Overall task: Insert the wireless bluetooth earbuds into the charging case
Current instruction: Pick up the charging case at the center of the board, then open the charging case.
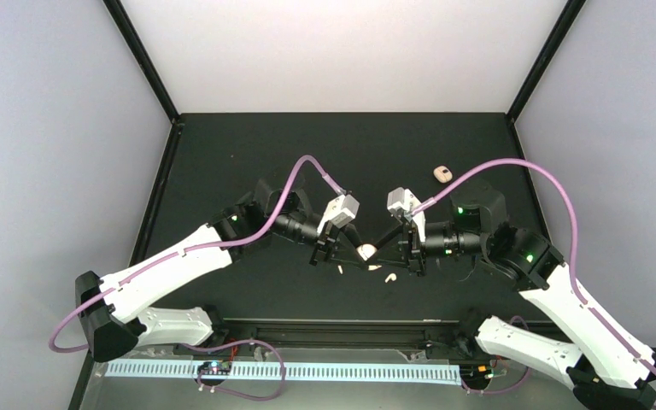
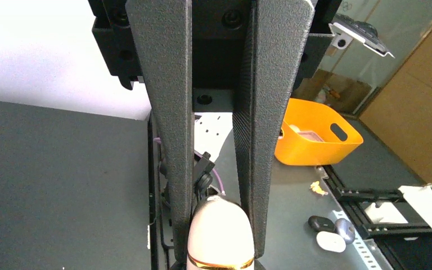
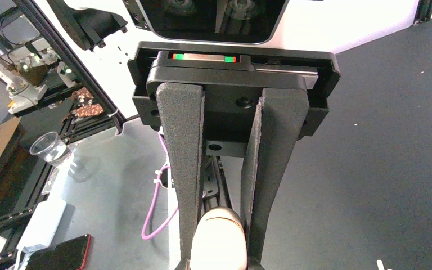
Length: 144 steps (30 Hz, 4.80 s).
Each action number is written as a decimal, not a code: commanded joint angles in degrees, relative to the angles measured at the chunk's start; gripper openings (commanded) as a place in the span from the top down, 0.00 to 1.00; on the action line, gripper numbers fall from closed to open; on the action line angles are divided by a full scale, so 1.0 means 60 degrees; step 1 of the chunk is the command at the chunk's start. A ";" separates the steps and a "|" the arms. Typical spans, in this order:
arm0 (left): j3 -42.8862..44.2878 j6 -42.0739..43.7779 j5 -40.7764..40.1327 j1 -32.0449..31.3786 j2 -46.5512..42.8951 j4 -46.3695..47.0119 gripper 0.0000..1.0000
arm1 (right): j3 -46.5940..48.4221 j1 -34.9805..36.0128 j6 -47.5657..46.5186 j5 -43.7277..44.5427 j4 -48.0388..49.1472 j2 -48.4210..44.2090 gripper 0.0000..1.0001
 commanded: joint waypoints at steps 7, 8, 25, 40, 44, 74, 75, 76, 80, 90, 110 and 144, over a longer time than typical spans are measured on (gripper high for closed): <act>-0.0107 -0.0080 -0.0040 0.0006 -0.0058 0.0634 0.98 | -0.0097 0.0088 0.0108 -0.0127 0.0452 -0.0164 0.83; -0.0127 -0.0095 -0.0073 0.0006 -0.0081 0.0682 0.99 | -0.0097 0.0090 0.0126 -0.0075 0.0457 -0.0178 0.77; -0.1318 0.0659 -0.2060 0.0021 -0.1676 0.1498 0.99 | -0.0287 0.0088 0.0707 0.3147 0.1469 -0.1213 0.28; -0.4189 -0.0183 -0.3683 0.1906 -0.3389 0.4875 0.98 | -0.0198 0.1027 0.0362 0.5625 0.3315 -0.0181 0.18; -0.4612 -0.0676 -0.3133 0.2644 -0.3647 0.5353 0.98 | -0.0995 0.1028 0.0777 0.5939 0.4333 -0.0225 0.15; -0.4072 -0.0399 -0.0061 0.2551 -0.2741 0.5302 0.98 | -0.0498 0.1050 -0.0381 0.3567 0.2761 0.0921 0.13; -0.4052 -0.0412 -0.0006 0.2544 -0.2714 0.5322 0.98 | -0.0517 0.1056 -0.0369 0.3536 0.2747 0.0941 0.13; -0.4033 -0.0431 0.0045 0.2517 -0.2676 0.5317 0.98 | -0.0521 0.1057 -0.0359 0.3501 0.2732 0.0952 0.13; -0.3918 -0.0507 0.0254 0.2425 -0.2545 0.5305 0.98 | -0.0546 0.1057 -0.0278 0.3481 0.2773 0.0981 0.14; -0.3692 -0.0524 0.0459 0.2181 -0.2488 0.5030 0.98 | -0.0474 0.1049 -0.0102 0.3831 0.2668 0.1075 0.15; -0.3707 -0.0436 0.0467 0.1912 -0.2680 0.4742 0.98 | -0.0434 0.1057 0.0245 0.5306 0.2460 0.0869 0.16; -0.4175 -0.0285 -0.1429 0.1908 -0.4188 0.4591 0.98 | -0.1569 0.1028 0.1631 0.5744 0.2612 -0.1033 0.18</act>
